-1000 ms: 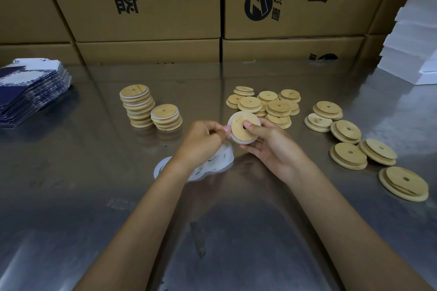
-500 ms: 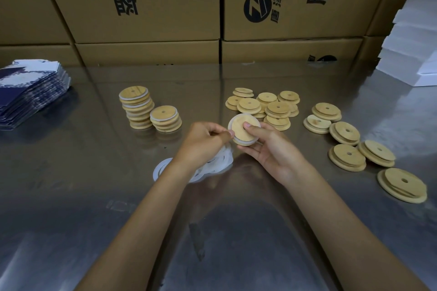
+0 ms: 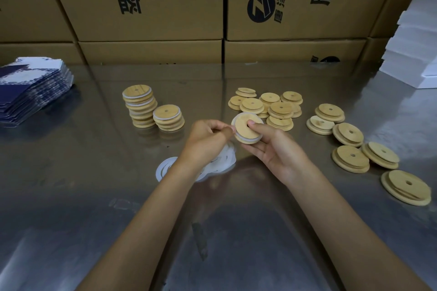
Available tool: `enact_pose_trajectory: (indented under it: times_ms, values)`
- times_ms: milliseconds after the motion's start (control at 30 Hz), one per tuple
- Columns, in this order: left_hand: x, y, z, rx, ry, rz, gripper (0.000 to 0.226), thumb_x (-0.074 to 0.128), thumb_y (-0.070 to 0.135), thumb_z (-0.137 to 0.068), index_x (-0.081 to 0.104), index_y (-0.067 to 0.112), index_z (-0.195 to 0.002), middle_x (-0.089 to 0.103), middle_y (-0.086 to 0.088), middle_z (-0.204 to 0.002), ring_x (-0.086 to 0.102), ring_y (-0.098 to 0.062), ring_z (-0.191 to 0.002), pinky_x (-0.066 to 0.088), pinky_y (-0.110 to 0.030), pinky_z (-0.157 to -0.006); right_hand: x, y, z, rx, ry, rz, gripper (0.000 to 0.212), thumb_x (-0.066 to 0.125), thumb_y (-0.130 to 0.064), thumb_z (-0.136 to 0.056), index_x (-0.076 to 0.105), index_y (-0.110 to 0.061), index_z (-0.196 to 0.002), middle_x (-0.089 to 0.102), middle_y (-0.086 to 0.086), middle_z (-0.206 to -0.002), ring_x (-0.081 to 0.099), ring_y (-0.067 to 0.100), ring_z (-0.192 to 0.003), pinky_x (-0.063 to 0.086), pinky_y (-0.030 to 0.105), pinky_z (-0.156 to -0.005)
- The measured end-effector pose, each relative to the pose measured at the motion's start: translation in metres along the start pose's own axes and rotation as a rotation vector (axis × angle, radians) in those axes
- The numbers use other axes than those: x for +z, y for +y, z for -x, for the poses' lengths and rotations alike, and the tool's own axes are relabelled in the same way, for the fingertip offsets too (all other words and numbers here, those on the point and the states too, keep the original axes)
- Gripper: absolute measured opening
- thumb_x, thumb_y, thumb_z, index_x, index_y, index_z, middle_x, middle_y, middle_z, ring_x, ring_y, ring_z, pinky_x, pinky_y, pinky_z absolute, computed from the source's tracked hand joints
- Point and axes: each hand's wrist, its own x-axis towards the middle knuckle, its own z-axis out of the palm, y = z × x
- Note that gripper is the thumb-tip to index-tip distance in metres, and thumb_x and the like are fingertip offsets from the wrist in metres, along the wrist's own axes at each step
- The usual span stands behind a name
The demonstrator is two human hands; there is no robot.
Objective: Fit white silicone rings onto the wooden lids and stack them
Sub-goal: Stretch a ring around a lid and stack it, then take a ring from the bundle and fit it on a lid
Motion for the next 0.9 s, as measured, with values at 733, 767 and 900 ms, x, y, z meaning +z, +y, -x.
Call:
enact_pose_trajectory:
  times_ms: [733, 767, 900]
  values:
    - [0.004, -0.015, -0.003, 0.494, 0.182, -0.531, 0.065, 0.081, 0.041, -0.069, 0.057, 0.022, -0.127, 0.051, 0.007, -0.114, 0.055, -0.016, -0.106, 0.048, -0.043, -0.091, 0.009, 0.002, 0.002, 0.044, -0.048, 0.218, 0.038, 0.049, -0.021, -0.104, 0.055, 0.000, -0.135, 0.066, 0.025, -0.117, 0.065, 0.032, -0.104, 0.054, 0.043, -0.099]
    - [0.002, -0.015, -0.003, 0.491, 0.212, -0.517, 0.064, 0.079, 0.041, -0.070, 0.057, 0.023, -0.127, 0.052, 0.007, -0.115, 0.055, -0.017, -0.107, 0.048, -0.043, -0.091, 0.009, 0.002, 0.002, 0.039, -0.053, 0.231, 0.037, 0.051, -0.024, -0.103, 0.058, -0.003, -0.133, 0.068, 0.024, -0.121, 0.068, 0.031, -0.107, 0.054, 0.042, -0.099]
    - [-0.019, -0.016, -0.013, 0.464, 0.408, -0.439, 0.055, 0.074, 0.027, -0.073, 0.057, 0.017, -0.125, 0.053, 0.001, -0.123, 0.050, -0.020, -0.117, 0.043, -0.035, -0.096, 0.003, 0.001, 0.000, 0.025, -0.064, 0.246, 0.032, 0.052, -0.036, -0.102, 0.062, -0.014, -0.123, 0.076, 0.006, -0.115, 0.074, 0.022, -0.103, 0.056, 0.036, -0.092]
